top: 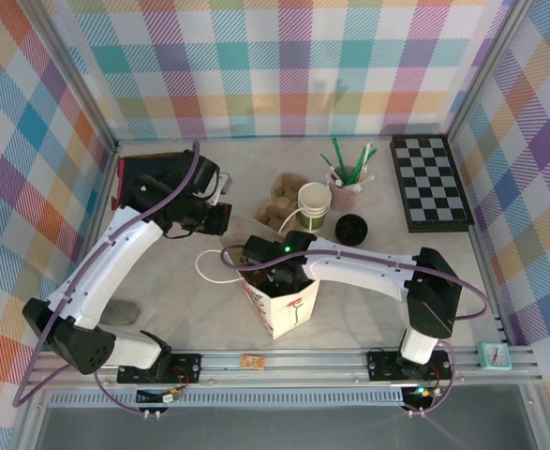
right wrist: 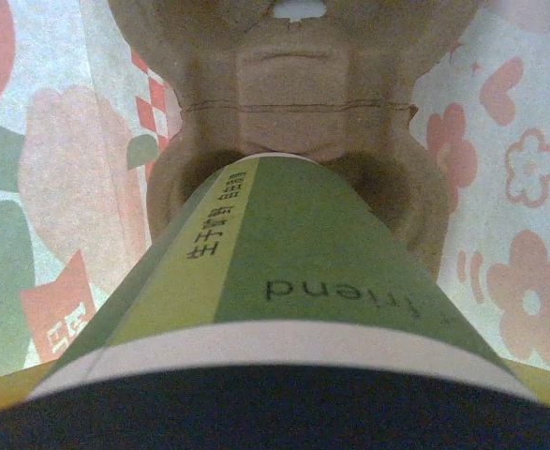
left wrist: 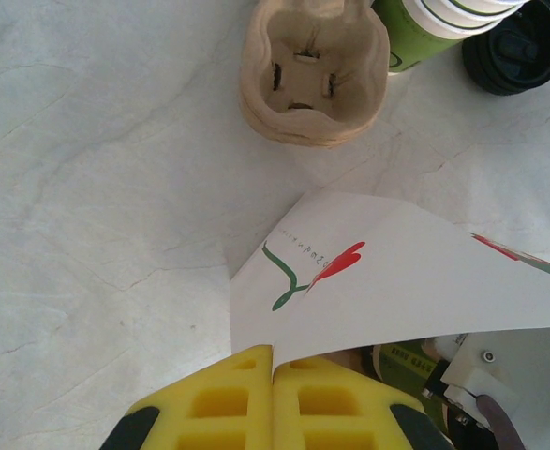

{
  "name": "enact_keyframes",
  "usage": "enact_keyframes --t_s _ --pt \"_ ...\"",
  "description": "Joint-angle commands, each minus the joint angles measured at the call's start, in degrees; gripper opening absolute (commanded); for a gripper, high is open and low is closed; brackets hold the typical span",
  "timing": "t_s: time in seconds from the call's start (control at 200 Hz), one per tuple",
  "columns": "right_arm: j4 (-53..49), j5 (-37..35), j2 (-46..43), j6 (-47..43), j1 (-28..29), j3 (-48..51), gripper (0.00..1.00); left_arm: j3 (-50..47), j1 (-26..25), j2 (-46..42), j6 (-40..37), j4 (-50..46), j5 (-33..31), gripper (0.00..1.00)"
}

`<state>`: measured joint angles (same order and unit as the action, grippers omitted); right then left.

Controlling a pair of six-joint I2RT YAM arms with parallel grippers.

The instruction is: Pack the takeout coffee

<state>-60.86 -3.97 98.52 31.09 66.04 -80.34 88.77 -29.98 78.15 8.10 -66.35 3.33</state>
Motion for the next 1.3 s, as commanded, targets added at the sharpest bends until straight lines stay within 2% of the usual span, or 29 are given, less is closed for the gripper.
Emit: enact_keyframes --t_s 0.0,1.296 --pt "-3.0 0.9 0.1 0.6 0.8 1.2 0.36 1.2 0.0 -2.0 0.3 0.6 -3.1 0.00" --pt "-2.8 1.0 -0.3 1.1 0.8 2.7 0.36 1.7 0.2 -2.1 0.3 0.7 -5.1 0.00"
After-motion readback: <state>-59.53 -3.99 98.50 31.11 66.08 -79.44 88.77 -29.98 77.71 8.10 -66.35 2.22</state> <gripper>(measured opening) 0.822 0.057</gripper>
